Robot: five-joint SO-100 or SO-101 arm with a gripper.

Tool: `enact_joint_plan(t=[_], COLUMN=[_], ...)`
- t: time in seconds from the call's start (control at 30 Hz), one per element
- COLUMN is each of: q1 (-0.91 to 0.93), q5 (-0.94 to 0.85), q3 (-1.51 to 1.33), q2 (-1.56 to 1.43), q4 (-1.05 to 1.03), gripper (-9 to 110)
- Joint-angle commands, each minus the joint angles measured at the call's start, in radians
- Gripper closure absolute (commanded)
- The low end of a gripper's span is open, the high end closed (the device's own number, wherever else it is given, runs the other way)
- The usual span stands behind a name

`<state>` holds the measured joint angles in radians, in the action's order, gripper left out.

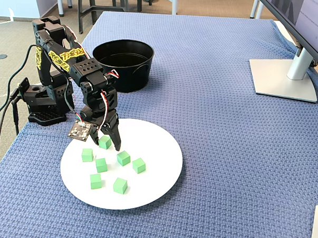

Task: Pick up the green cubes from the white plate and place them in the black recipient

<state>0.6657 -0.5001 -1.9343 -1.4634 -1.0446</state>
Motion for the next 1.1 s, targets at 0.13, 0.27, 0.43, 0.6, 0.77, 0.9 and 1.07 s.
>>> enact_joint_plan(t=[0.13,0.27,0.43,0.6,0.77,0.9,1.07], q1=[-0.063,-0.084,-0.083,-0.080,-0.066,-0.064,-0.150], q5=[0.061,0.069,0.063,0.057,0.095,0.101,0.172], q3=[0.015,-0.008,-0.009,-0.006,0.003,0.002,0.028], q2=[-0.072,-0.097,-0.098,-0.086,-0.081,-0.101,-0.242], q4=[-0.040,-0.041,-0.041,-0.031,-0.012,-0.023,-0.115], gripper=[80,80,80,91,102,102,102])
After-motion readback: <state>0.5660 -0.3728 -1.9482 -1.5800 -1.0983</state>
